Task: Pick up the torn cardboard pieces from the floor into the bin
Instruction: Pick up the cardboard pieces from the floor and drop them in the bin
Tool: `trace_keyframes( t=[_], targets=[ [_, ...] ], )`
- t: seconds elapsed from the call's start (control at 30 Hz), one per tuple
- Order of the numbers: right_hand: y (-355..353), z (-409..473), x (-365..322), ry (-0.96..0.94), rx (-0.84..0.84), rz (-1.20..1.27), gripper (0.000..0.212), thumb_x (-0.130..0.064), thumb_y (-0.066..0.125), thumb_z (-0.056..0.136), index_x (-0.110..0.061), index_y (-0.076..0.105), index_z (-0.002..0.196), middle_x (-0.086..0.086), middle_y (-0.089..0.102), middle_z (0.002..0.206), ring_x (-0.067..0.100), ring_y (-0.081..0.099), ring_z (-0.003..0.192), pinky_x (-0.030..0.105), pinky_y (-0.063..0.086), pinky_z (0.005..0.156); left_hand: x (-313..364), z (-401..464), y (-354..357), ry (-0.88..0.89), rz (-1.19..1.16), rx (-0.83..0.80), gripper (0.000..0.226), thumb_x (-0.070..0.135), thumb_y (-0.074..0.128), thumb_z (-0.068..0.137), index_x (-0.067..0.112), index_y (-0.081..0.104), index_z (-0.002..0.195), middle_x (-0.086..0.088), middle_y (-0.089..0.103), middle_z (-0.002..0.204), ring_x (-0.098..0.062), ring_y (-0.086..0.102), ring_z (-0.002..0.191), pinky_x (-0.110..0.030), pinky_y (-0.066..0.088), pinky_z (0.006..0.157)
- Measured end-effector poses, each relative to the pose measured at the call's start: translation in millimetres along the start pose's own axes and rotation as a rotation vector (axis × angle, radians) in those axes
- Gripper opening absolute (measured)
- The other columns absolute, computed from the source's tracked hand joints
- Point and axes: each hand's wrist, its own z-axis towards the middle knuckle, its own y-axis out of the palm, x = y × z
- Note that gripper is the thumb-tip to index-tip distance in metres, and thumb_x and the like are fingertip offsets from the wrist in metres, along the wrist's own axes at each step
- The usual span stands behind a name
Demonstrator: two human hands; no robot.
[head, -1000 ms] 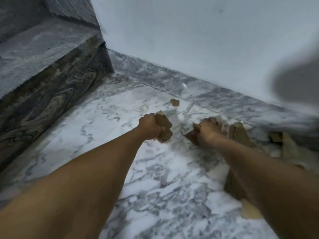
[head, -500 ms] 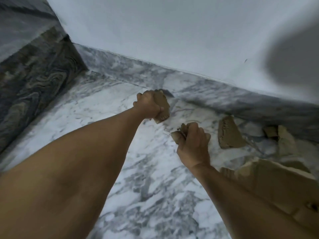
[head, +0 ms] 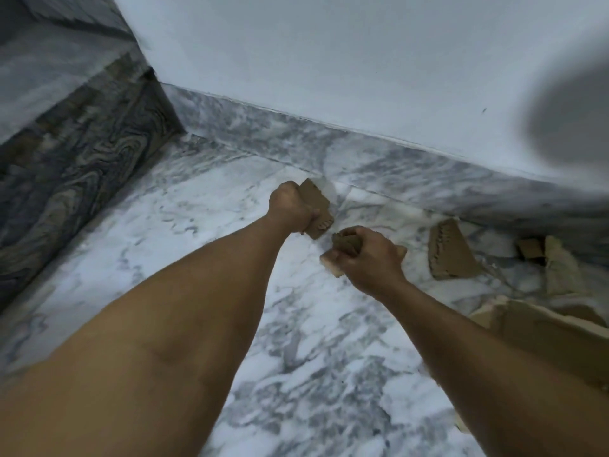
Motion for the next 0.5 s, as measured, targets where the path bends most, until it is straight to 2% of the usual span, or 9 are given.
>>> trace_keyframes(
  t=[0.1,0.17,0.3,0.4,0.5],
  targets=[
    [4,4,-9,-0.02,-0.028,-0.105,0.009,-0.037,0.062,0.074,-0.029,0.062,0.076,-0.007,0.066,0.082,0.02,0.061,0.094,0.04,0.03,0.084,-3,-3,4,-0.002,-0.1,0.05,0.048,0.013,0.079,0.073,0.006,0.056,0.115,-0.016,0.062,0.112,-0.034,0.061,0.104,-0.045,0.056,0.084],
    [8,4,-16,-0.018,-0.051,-0.147,0.013,-0.038,0.062,0.074,-0.025,0.062,0.074,-0.004,0.066,0.08,0.022,0.06,0.092,0.039,0.025,0.08,-5,-5,7,-0.016,-0.168,0.073,0.046,0.01,0.079,0.07,0.008,0.058,0.112,-0.012,0.061,0.106,-0.034,0.061,0.101,-0.046,0.057,0.082],
    [18,-1,-23,-0.034,-0.018,-0.197,0.012,-0.037,0.06,0.074,-0.031,0.063,0.084,-0.006,0.062,0.084,0.021,0.054,0.101,0.039,0.025,0.085,-3,0,0,-0.054,-0.2,0.039,0.051,0.008,0.082,0.064,0.009,0.063,0.111,-0.013,0.064,0.109,-0.034,0.063,0.1,-0.045,0.058,0.081],
    [27,-5,-20,-0.015,0.044,-0.161,0.018,-0.036,0.06,0.078,-0.033,0.068,0.094,-0.007,0.062,0.101,0.02,0.048,0.11,0.037,0.023,0.094,5,1,-5,-0.061,-0.12,0.0,0.049,0.009,0.085,0.062,0.008,0.065,0.107,-0.015,0.066,0.107,-0.033,0.064,0.097,-0.045,0.058,0.082],
    [31,-6,-21,0.007,0.055,-0.16,0.018,-0.037,0.061,0.082,-0.031,0.068,0.098,-0.006,0.06,0.107,0.019,0.044,0.114,0.037,0.021,0.096,10,1,-6,-0.048,-0.041,-0.006,0.045,0.009,0.085,0.063,0.005,0.067,0.104,-0.015,0.068,0.106,-0.033,0.065,0.097,-0.042,0.058,0.084]
  ],
)
